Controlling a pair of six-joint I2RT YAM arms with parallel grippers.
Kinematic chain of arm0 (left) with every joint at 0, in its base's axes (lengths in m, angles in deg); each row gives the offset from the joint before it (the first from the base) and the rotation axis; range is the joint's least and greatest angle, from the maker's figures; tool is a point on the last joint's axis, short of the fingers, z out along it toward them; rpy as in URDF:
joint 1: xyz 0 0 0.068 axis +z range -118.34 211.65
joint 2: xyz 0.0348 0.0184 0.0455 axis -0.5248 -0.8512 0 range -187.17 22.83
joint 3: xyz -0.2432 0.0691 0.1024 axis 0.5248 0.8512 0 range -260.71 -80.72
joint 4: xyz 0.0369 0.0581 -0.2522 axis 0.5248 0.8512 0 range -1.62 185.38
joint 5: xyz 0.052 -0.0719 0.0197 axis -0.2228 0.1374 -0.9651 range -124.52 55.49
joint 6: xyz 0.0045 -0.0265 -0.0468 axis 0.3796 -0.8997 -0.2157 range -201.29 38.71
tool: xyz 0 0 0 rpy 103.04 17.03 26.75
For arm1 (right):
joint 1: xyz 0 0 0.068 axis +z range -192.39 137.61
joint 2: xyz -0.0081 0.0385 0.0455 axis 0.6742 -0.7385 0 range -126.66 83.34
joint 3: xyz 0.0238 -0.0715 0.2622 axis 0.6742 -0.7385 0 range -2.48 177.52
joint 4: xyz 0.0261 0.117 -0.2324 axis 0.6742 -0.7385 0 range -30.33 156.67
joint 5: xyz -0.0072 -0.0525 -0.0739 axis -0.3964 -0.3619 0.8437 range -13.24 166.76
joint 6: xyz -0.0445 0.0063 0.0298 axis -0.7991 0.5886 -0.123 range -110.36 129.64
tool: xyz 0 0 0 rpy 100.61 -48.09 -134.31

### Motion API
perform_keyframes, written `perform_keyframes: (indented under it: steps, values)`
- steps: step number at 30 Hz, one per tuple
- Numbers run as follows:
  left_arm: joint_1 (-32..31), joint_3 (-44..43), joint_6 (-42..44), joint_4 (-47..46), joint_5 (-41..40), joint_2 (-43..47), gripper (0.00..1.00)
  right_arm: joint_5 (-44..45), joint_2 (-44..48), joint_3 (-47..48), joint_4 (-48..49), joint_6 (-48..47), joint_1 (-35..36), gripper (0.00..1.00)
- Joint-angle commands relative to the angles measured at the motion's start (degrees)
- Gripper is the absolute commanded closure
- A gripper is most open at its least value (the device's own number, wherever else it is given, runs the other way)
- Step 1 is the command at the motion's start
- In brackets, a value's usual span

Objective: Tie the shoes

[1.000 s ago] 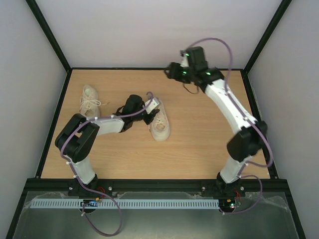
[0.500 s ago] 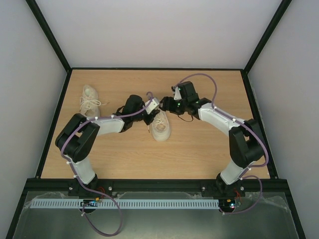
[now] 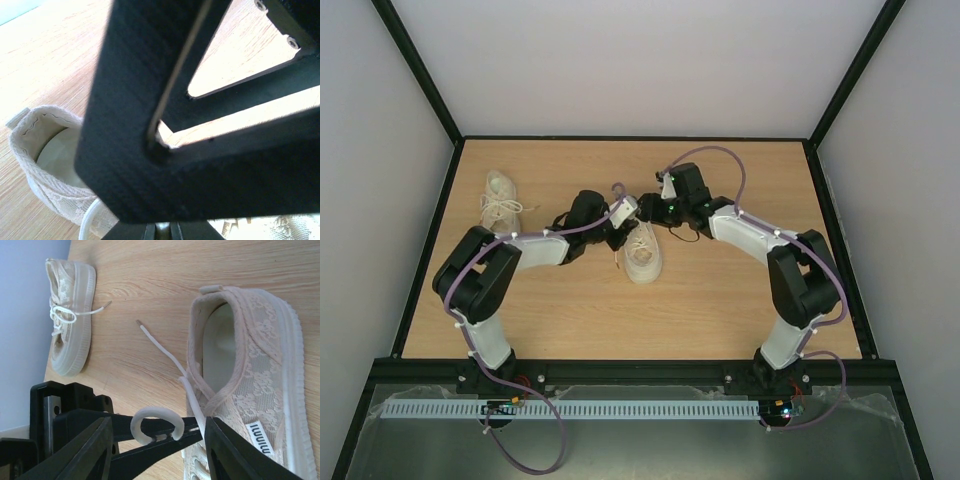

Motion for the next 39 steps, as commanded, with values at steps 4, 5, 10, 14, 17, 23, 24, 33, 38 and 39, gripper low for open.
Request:
perform_keyframes:
  steps: [4, 5, 10, 14, 17, 23, 24, 33, 38, 39]
  values:
    - [-0.4, -2.1, -0.9, -0.8, 2.2, -1.0, 0.97, -1.9, -0.8, -1.6, 9.1, 5.1, 1.1, 0.49]
    - [-0.1, -2.3, -1.7, -0.9, 3.0, -1.1, 0.97, -1.8, -0.5, -2.7, 11.2, 6.3, 1.1, 0.49]
    - [1.0, -3.5, -4.6, -0.6, 5.5, -1.7, 0.98, 3.5, 2.6, -6.3, 15.1, 7.5, 1.2, 0.50]
    - [0.9, -3.8, -4.3, -0.6, 5.9, -1.8, 0.98, 4.3, 2.4, -7.1, 15.2, 6.9, 1.9, 0.50]
    - [1.0, -3.8, -3.9, -0.4, 5.7, -1.9, 0.97, 4.4, 1.6, -6.6, 15.7, 6.0, 2.8, 0.50]
    - [1.0, -3.6, -3.3, -0.2, 5.1, -1.9, 0.98, 5.6, 0.4, -4.1, 13.7, 5.2, 3.1, 0.65]
    - [1.0, -3.6, -3.3, -0.2, 5.0, -1.9, 0.98, 5.9, 0.4, -3.9, 13.3, 5.0, 3.1, 0.70]
    - [1.0, -3.7, 0.8, 3.1, 4.8, -1.1, 0.85, 9.5, 1.5, -4.0, 9.9, 3.1, 3.1, 0.99]
    - [1.1, -1.1, 9.6, 6.7, 5.8, 3.1, 0.57, 10.1, 2.0, -3.9, 9.1, 2.2, 3.1, 0.99]
    - [1.2, -0.4, 11.5, 7.1, 6.5, 4.1, 0.53, 10.1, 1.9, -3.9, 8.9, 1.9, 3.1, 0.99]
